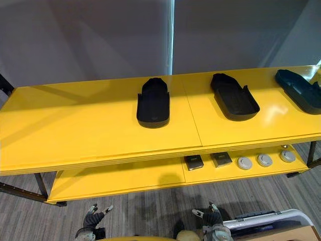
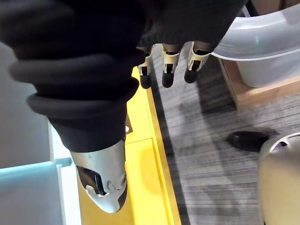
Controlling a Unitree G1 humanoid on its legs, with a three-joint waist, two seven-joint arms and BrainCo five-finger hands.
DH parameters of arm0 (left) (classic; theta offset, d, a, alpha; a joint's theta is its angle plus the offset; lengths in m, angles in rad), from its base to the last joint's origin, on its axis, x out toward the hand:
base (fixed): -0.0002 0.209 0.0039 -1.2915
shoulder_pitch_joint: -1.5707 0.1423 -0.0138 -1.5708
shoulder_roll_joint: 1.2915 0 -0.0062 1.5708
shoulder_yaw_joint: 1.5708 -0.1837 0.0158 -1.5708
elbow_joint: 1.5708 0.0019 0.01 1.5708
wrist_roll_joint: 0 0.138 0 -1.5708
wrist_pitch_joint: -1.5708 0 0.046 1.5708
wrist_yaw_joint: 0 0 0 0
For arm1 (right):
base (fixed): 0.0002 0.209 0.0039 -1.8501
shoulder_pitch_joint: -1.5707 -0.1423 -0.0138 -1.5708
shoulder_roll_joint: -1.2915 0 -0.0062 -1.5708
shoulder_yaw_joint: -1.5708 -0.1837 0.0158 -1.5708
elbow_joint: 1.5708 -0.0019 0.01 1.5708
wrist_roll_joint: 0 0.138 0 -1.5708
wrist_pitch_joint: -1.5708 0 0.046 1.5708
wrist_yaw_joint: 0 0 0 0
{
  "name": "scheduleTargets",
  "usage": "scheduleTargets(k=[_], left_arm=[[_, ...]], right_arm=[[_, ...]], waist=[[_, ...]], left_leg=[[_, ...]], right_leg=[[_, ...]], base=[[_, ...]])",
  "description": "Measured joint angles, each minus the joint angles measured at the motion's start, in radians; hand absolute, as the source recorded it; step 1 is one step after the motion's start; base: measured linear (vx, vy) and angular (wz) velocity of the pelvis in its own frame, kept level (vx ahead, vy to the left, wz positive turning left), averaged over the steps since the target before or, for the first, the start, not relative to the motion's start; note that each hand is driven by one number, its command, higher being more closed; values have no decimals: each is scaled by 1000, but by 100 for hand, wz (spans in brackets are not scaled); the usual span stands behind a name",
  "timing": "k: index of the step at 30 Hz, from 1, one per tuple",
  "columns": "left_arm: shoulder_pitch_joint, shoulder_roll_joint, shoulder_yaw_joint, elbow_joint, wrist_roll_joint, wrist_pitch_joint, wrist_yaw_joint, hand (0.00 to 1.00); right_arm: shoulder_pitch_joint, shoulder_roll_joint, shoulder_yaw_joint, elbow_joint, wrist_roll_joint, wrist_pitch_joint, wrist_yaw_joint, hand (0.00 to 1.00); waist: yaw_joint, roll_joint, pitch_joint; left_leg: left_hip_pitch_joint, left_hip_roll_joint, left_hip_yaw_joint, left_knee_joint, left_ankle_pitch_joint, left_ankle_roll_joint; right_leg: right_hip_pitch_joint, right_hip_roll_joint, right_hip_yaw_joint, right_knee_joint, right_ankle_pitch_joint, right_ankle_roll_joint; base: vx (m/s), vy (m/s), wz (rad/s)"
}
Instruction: Walk over and take plastic housings, then place them on the shelf
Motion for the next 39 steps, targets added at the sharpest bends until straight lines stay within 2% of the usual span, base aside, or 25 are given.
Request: scheduleTargets(k=[4, 6, 9, 12, 13, 15, 16, 17, 18, 19, 20, 21, 22, 23, 24, 26, 28, 29, 30, 32, 34, 39], left_arm=[[-2, 0, -12, 0, 5, -3, 0, 0], [-14, 0, -14, 0, 4, -3, 0, 0], [-27, -7, -23, 0, 3, -4, 1, 0], [-52, -7, -32, 0, 0, -12, 3, 0], [-74, -7, -31, 0, -3, -17, 4, 0], [-87, -5, -28, 0, -2, -19, 7, 0], [-99, 0, -29, -3, -2, -24, 11, 0], [-103, 3, -29, -4, -2, -24, 14, 0], [-113, 12, -29, -7, -2, -24, 22, 0], [-117, 17, -28, -23, 4, -23, 26, 0], [-118, 17, -28, -24, 4, -22, 26, 0], [-119, 17, -27, -24, 5, -22, 25, 0], [-116, 17, -19, -24, 6, -22, 25, 0], [-109, 17, -16, -24, 6, -21, 24, 0], [-104, 18, -16, -24, 6, -21, 24, 0], [-104, 30, 7, -24, 5, -20, 24, 0], [-109, 15, 29, -22, 5, -11, 24, 0], [-116, -4, 29, -16, 4, -10, 24, 0], [-127, -25, 26, -13, 4, -12, 24, 0], [-144, -34, 8, 6, 3, -12, 25, 0], [-148, -38, -21, 24, 3, -12, 24, 0], [-143, -38, -32, 73, 3, -9, 24, 0]], right_arm=[[-9, -1, 1, -1, -16, 0, -2, 0], [-22, -1, 2, -1, -16, 0, -5, 0], [-47, -13, 7, -1, -17, 0, -15, 0], [-71, -26, 14, 0, -17, -1, -16, 0], [-90, -27, 14, -2, -22, -1, -16, 0], [-109, -25, 17, -13, -27, -3, -16, 0], [-131, -19, 30, -18, -31, -1, -17, 0], [-134, -18, 44, -29, -38, -1, -17, 0], [-132, -15, 73, -56, -55, -1, -17, 0], [-143, -15, 93, -58, -63, 0, -16, 0], [-144, -15, 100, -58, -66, 1, -15, 0], [-140, -14, 104, -56, -66, 4, -16, 0], [-123, -4, 104, -55, -66, 5, -16, 0], [-90, 10, 105, -51, -66, 5, -14, 0], [-62, 19, 115, -40, -66, 4, -14, 0], [-55, 21, 151, 0, -68, 4, -12, 0], [-84, 7, 179, 19, -86, 4, -13, 0], [-105, -5, 185, 36, -90, 5, -13, 0], [-112, -12, 189, 44, -92, 6, -14, 0], [-114, -19, 188, 48, -94, 7, -14, 0], [-105, -19, 175, 50, -98, 7, -15, 0], [-75, -17, 148, 62, -98, 10, -15, 0]], waist=[[0, 11, 15], [0, 5, 25], [4, 5, 32], [-2, 10, 38], [-1, 8, 48], [4, 7, 66], [11, -12, 81], [12, -21, 86], [13, -42, 98], [20, -46, 110], [23, -39, 114], [23, -31, 118], [24, -27, 120], [24, -33, 116], [27, -47, 104], [32, -95, 78], [45, -80, 74], [60, -65, 73], [61, -56, 68], [60, -59, 67], [56, -59, 65], [56, -34, 54]], left_leg=[[-4, 7, 21, 61, -41, -6], [-41, 3, 2, 109, -45, -6], [-72, -16, -74, 140, -45, -5], [-70, -24, -89, 117, -48, 0], [-72, -26, -80, 106, -61, 21], [-72, -28, -48, 105, -76, 35], [-85, -39, 25, 116, -85, 49], [-98, -42, 57, 135, -95, 60], [-132, -39, 113, 179, -111, 83], [-162, -19, 197, 201, -116, 102], [-175, -2, 221, 213, -118, 106], [-176, 14, 237, 224, -120, 109], [-160, 27, 253, 222, -119, 111], [-144, 35, 273, 227, -118, 110], [-140, 37, 286, 239, -118, 109], [-171, 36, 305, 304, -122, 105], [-216, 62, 276, 359, -118, 110], [-222, 81, 256, 357, -117, 109], [-225, 88, 242, 345, -106, 96], [-210, 95, 237, 347, -85, 68], [-189, 99, 239, 344, -72, 55], [-149, 107, 268, 299, -72, 55]], right_leg=[[-17, -4, 27, 55, -32, 3], [-50, -14, 40, 86, -44, 5], [-93, -20, 79, 109, -41, 3], [-129, -16, 114, 119, -22, 4], [-156, -5, 149, 118, -1, 9], [-178, 5, 196, 111, 28, 16], [-204, 17, 267, 68, 88, 33], [-209, 18, 289, 34, 121, 43], [-206, 9, 329, -56, 188, 64], [-246, -12, 228, -45, 119, 67], [-276, -21, 172, 35, 94, 53], [-300, -27, 123, 148, 58, 36], [-307, -40, 79, 304, -5, 21], [-273, -61, 50, 456, -87, 23], [-209, -92, 24, 518, -152, 38], [-155, -130, -19, 483, -215, 68], [-101, -67, -23, 312, -193, 31], [-72, -29, 19, 197, -152, 7], [-68, -7, 48, 146, -114, -1], [-65, 3, 75, 130, -92, -6], [-51, 11, 106, 96, -70, -8], [-46, 23, 147, 51, -44, 2]], base=[[20, 14, -20], [-24, -14, -14], [-29, -22, -32], [-49, 16, -44], [-75, 43, -66], [-127, 77, -102], [-248, 125, -136], [-300, 117, -159], [-325, 65, -151], [-274, 24, -144], [-222, 1, -113], [-133, 22, -66], [-95, 12, -62], [-65, -29, -57], [-56, -75, -40], [-80, -151, -58], [-137, -180, -104], [-182, -116, -108], [-165, -87, -95], [-115, -44, -55], [-146, -28, -47], [-102, 13, -32]])
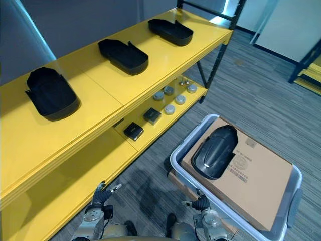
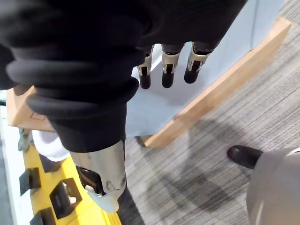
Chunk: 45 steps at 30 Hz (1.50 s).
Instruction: Walk over and take plastic housings, then place them on the shelf
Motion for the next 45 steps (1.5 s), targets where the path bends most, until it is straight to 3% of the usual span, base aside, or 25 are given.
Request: scheduleTargets(k=[4, 6, 7, 8, 10, 11, 13, 16, 18, 19, 22, 24, 25, 26, 27, 28, 30, 33, 38, 42, 45], left_arm=[[17, 1, 1, 25, 0, 3, 0, 0], [36, -1, 1, 25, 0, 8, 0, 0], [43, -4, 2, 25, 0, 15, 0, 0], [49, -3, 0, 25, 0, 20, 0, 0], [43, -1, -2, 25, 0, 22, 0, 0], [28, 7, 2, 25, 0, 25, 0, 0], [12, 22, 1, 26, 0, 25, 0, 0], [-12, 34, 0, 27, 0, 24, 0, 0], [-2, 28, -10, 28, 0, 21, -1, 0], [9, 3, -11, 33, 0, 21, -3, 0], [16, -23, -12, 33, -2, 21, -7, 0], [27, -21, -11, 33, -8, 21, -6, 0], [30, -22, -11, 33, -10, 21, -5, 0], [37, -23, -11, 33, -11, 21, -4, 0], [38, -15, -10, 41, -12, 22, -3, 0], [40, 1, -10, 42, -20, 23, 0, 0], [33, 11, -10, 42, -23, 23, -1, 0], [24, 25, -9, 41, -40, 23, 0, 0], [41, 58, 3, 41, -40, 22, 3, 0], [57, 55, 11, 43, -41, 22, 3, 0], [73, 55, 28, 44, -41, 23, 3, 0]], right_arm=[[8, 6, -54, 1, 2, 10, -2, 0], [-4, 20, -77, 0, 2, 12, -5, 0], [-13, 22, -80, 0, 3, 13, -5, 0], [-26, 21, -80, 1, 4, 14, -8, 0], [-28, 21, -81, 1, 5, 14, -17, 0], [-27, 22, -81, 1, 8, 14, -23, 0], [-11, 22, -81, 0, 15, 15, -23, 0], [20, 16, -88, 0, 50, 12, -25, 0], [30, 5, -88, -1, 72, 12, -28, 0], [28, 1, -100, -7, 83, 10, -31, 0], [29, -11, -147, -6, 101, 11, -43, 0], [36, -7, -171, -6, 119, 10, -47, 0], [47, -6, -184, -6, 123, 9, -49, 0], [53, -17, -194, -6, 123, 7, -50, 0], [51, -9, -199, 2, 123, 9, -50, 0], [62, 17, -214, -3, 131, 7, -51, 0], [62, 29, -228, -2, 134, 7, -51, 0], [62, 31, -294, -2, 155, 6, -53, 0], [59, 32, -375, -2, 192, 2, -69, 0], [61, 35, -431, -2, 218, -11, -75, 0], [66, 35, -491, -3, 232, -11, -92, 0]], waist=[[-1, 11, -2], [-1, 15, 0], [2, 25, 3], [1, 15, -4], [-10, 17, -7], [-27, 24, -3], [-29, 31, -5], [-39, 43, 1], [-37, 55, 10], [-36, 51, 14], [-32, 57, 24], [-32, 52, 30], [-32, 62, 31], [-31, 84, 29], [-28, 81, 30], [-40, 52, 15], [-41, 24, 11], [-49, 10, 7], [-52, -4, -1], [-52, -7, -3], [-53, -24, -16]], left_leg=[[54, -15, 42, -61, -3, -2], [75, -16, 121, -97, -29, -15], [84, -14, 161, -103, -34, -23], [96, -27, 215, -111, -41, -27], [100, -30, 254, -97, -44, -34], [95, -18, 262, -52, -42, -32], [98, 14, 225, -2, -45, -32], [98, 116, 180, 174, -45, -30], [68, 183, 93, 359, 0, 34], [21, 161, -24, 437, -16, 5], [-46, 53, -165, 390, -103, -39], [-77, -26, -240, 263, -105, -45], [-81, -75, -313, 97, -68, -75], [-87, -79, -355, 19, 19, -39], [-77, -81, -351, 34, 4, -7], [-58, -112, -350, -3, 3, -3], [-48, -148, -344, -40, 11, 9], [-21, -190, -346, -98, 27, 33], [52, -199, -348, -141, 28, 34], [97, -167, -343, -203, 40, 16], [117, -157, -332, -228, 47, 9]], right_leg=[[-9, 5, 52, -19, 12, 0], [-38, -20, -43, 4, 0, -19], [-61, -59, -143, 43, -10, -34], [-99, -166, -359, 149, -26, -52], [-106, -245, -536, 220, -32, -56], [-109, -238, -550, 228, -26, -29], [-100, -205, -516, 210, -26, -27], [-24, -126, -477, 135, -30, -25], [23, -94, -422, 117, -52, -29], [37, -96, -377, 114, -70, -42], [56, -115, -311, 106, -74, -33], [76, -136, -280, 113, -77, -6], [87, -134, -267, 117, -89, 20], [93, -114, -254, 125, -102, 40], [103, -117, -243, 129, -108, 50], [109, -143, -232, 123, -115, 71], [105, -172, -233, 113, -113, 86], [144, -196, -238, 54, -93, 108], [216, -194, -232, 13, -84, 106], [236, -161, -227, -5, -51, 88], [243, -149, -219, -14, -43, 80]], base=[[-68, 52, -60], [-59, 66, -99], [-9, 83, -129], [15, 83, -124], [110, 38, -87], [208, -51, -82], [180, -122, -76], [127, -153, -54], [117, -65, -86], [138, -14, -87], [190, 45, -75], [148, 89, -53], [168, 170, -43], [212, 208, -43], [188, 148, -19], [216, 138, -2], [224, 161, 9], [202, 106, 16], [143, 11, 9], [85, -50, -8], [54, -19, -10]])
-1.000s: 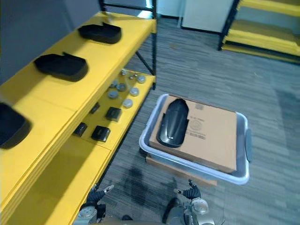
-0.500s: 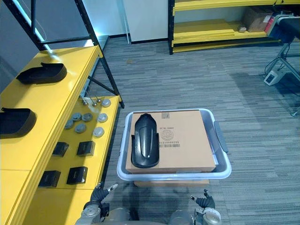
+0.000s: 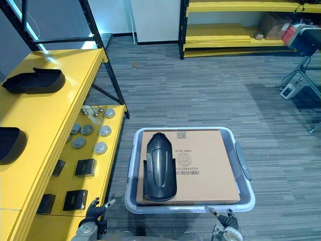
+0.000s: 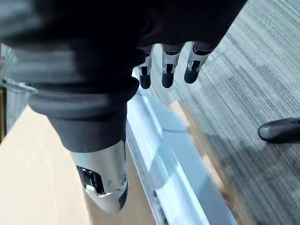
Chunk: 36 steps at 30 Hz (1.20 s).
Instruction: Walk over and take plastic housings, then place them on the shelf
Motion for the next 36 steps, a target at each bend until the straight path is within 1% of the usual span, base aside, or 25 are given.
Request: scheduleTargets(k=[1, 3, 4, 5, 7, 8, 9, 10, 12, 13, 14, 15, 16, 18, 19, 20, 21, 23, 25, 27, 30, 31, 33, 36], left_arm=[[0, 0, 14, 0, 0, 0, 0, 0], [0, 0, 17, -1, 0, 0, 0, 0], [1, 0, 20, -2, 0, 0, 0, 0], [1, 0, 23, -3, 0, 0, -1, 0], [1, 0, 24, -4, 0, 0, -1, 0], [1, 0, 24, -4, 0, 0, -2, 0], [2, 0, 23, -4, 0, 0, -2, 0], [3, -1, 23, -4, 0, 0, -3, 0], [7, -2, 20, -6, 0, 0, -3, 0], [9, -2, 19, -6, 0, -1, -3, 0], [17, -3, 14, -9, 0, -1, -3, 0], [25, -5, 8, -10, 0, -1, -4, 0], [27, -5, 4, -10, 0, -1, -4, 0], [32, -5, -9, -11, 1, -3, -5, 0], [34, -3, -21, -11, 1, -4, -5, 0], [33, -4, -27, -11, 1, -5, -6, 0], [32, -7, -34, -12, 1, -7, -8, 0], [38, -12, -39, -13, 2, -8, -11, 0], [43, -10, -38, -13, 2, -8, -10, 0], [42, -10, -38, -14, 2, -8, -10, 0], [40, -10, -40, -25, 2, -8, -9, 0], [40, -9, -49, -25, 3, -8, -7, 0], [39, -7, -64, -26, 3, -8, -5, 0], [36, -8, -88, -64, 4, -8, -4, 0]], right_arm=[[3, 0, -34, -30, 7, 2, -9, 0], [13, 0, -54, -98, 8, 3, -21, 0], [28, -7, -78, -191, 7, 3, -24, 0], [31, -15, -85, -246, 7, 3, -35, 0], [35, -33, -85, -419, 0, 2, -65, 0], [34, -38, -83, -467, -6, 0, -67, 0], [33, -48, -75, -554, -26, -2, -69, 0], [31, -52, -72, -595, -37, -3, -69, 0], [27, -64, -28, -762, -71, -10, -68, 0], [23, -64, -10, -793, -78, -14, -65, 0], [15, -65, 36, -840, -83, -23, -59, 0], [4, -65, 84, -868, -87, -31, -57, 0], [2, -65, 108, -872, -95, -34, -55, 0], [-1, -61, 211, -882, -132, -34, -33, 0], [-6, -55, 263, -884, -147, -34, -19, 0], [-9, -55, 289, -884, -159, -34, -13, 0], [-13, -54, 328, -884, -191, -33, 0, 0], [-8, -41, 354, -881, -234, -20, 8, 0], [-8, -24, 371, -881, -278, -5, 9, 0], [-12, -15, 388, -862, -321, 1, 8, 0], [-45, 7, 435, -771, -390, 36, 7, 0], [-65, 25, 440, -711, -409, 51, 5, 0], [-96, 34, 443, -642, -439, 72, 4, 0], [-162, 44, 439, -527, -501, 110, -15, 0]], waist=[[1, -7, -4], [-2, -8, -5], [-5, -8, -5], [-6, -8, -5], [-10, -9, -6], [-12, -10, -7], [-13, -12, -7], [-13, -14, -8], [-12, -17, -10], [-12, -16, -10], [-12, -16, -10], [-9, -15, -10], [-8, -15, -10], [-4, -15, -10], [0, -20, -13], [1, -21, -13], [3, -18, -12], [5, -5, -12], [24, -3, -14], [28, -3, -17], [32, -5, -18], [38, -5, -18], [52, -6, -18], [56, -6, -15]], left_leg=[[1, 2, 4, -2, 0, 0], [2, 1, 4, -2, 0, 0], [4, 0, 4, -2, 0, 0], [4, 0, 4, -2, 0, 0], [1, -2, 3, -4, 7, 5], [-2, -2, 2, -5, 13, 5], [-7, -2, 1, -9, 32, 4], [-7, -3, 0, -15, 44, 2], [-7, -6, -2, -46, 75, 1], [-9, -5, -2, -52, 81, 1], [-10, -3, -2, -67, 91, -6], [-12, -1, -4, -76, 94, -5], [-15, 1, -5, -77, 94, -5], [-24, -2, -26, -102, 98, 0], [-33, -15, -31, -124, 116, 2], [-38, -21, -34, -135, 126, 6], [-49, -33, -48, -157, 148, 12], [-59, -36, -69, -169, 162, 13], [-62, -39, -82, -172, 160, 11], [-77, -46, -104, -174, 162, 9], [-117, -48, -132, -174, 171, 8], [-131, -49, -138, -168, 180, 15], [-138, -54, -141, -167, 191, 24], [-152, -65, -161, -167, 193, 26]], right_leg=[[2, 3, 9, -7, 6, 4], [2, 1, 18, -7, 7, 4], [3, 0, 19, -7, 10, 2], [3, 0, 19, -7, 12, 0], [0, -1, 20, -7, 14, 1], [-3, -1, 20, -8, 18, -1], [-6, -1, 20, -13, 31, 2], [-6, 0, 20, -17, 37, 3], [-14, 2, 20, -24, 44, -2], [-20, 4, 21, -24, 44, -2], [-28, 7, 21, -26, 44, -2], [-33, 11, 21, -27, 44, -2], [-37, 14, 21, -27, 44, -2], [-43, 18, 16, -45, 40, 1], [-57, 16, 15, -51, 28, 10], [-64, 12, 14, -55, 23, 11], [-77, 2, 7, -56, 10, 20], [-90, 0, -17, -45, 9, 22], [-90, -2, -27, -41, 5, 25], [-93, -2, -41, -42, -3, 25], [-118, -4, -63, -42, -3, 25], [-123, -4, -68, -40, 9, 26], [-126, -6, -71, -44, 14, 25], [-120, -8, -94, -58, 14, 26]], base=[[41, -12, -10], [17, -3, -3], [0, 0, 0], [0, 0, 0], [0, 0, 0], [-46, -17, 5], [-48, -19, 4], [-67, -31, 7], [-85, -45, 5], [-110, -56, -3], [-123, -53, -5], [-86, -36, -4], [-91, -25, 1], [-153, -23, 9], [-170, -27, 13], [-166, -21, 16], [-136, -16, 22], [-169, 5, 35], [-114, 19, 25], [-66, 12, 29], [-6, 4, 26], [58, 0, 19], [97, -7, 7], [92, -3, 22]])
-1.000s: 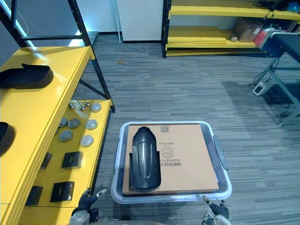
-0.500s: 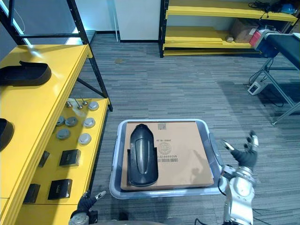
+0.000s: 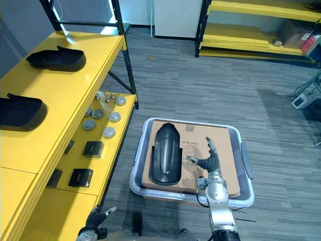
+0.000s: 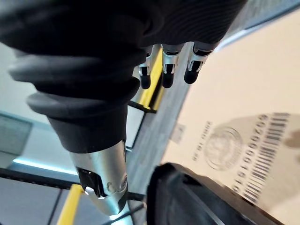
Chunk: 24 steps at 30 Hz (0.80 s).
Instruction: Walk over and take plastic housings, then place them on the shelf
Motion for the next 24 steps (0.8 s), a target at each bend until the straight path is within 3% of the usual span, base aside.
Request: scheduleTargets(k=[7, 8, 14, 24], left_arm=[[-41, -5, -19, -17, 0, 1, 6, 0], [-42, -5, -20, -17, 0, 1, 6, 0], [-46, -3, -30, -16, 0, 1, 7, 0], [-85, -3, -52, -10, -1, 3, 8, 0]], right_arm=[[-84, 26, -54, 102, -94, 69, -52, 0], [-91, 28, -66, 127, -97, 78, -56, 100], [-182, 21, -104, 219, -170, 104, -115, 100], [-226, 19, -82, 266, -166, 113, -68, 100]], waist=[[26, -2, 54], [24, -3, 57], [24, -6, 86], [25, -8, 105]], left_leg=[[-8, -2, -7, 0, 0, 0], [-10, -2, -11, 0, 0, 0], [-10, -15, -13, 0, 1, 1], [-15, -17, -12, -2, 2, 0]], right_leg=[[2, 0, -13, -1, 0, 0], [3, -2, -18, -1, 0, 0], [5, -11, -24, -1, 1, 2], [5, -9, -24, -16, 3, 5]], base=[[19, -5, 9], [-3, 4, 10], [-27, 28, 2], [-5, 4, 0]])
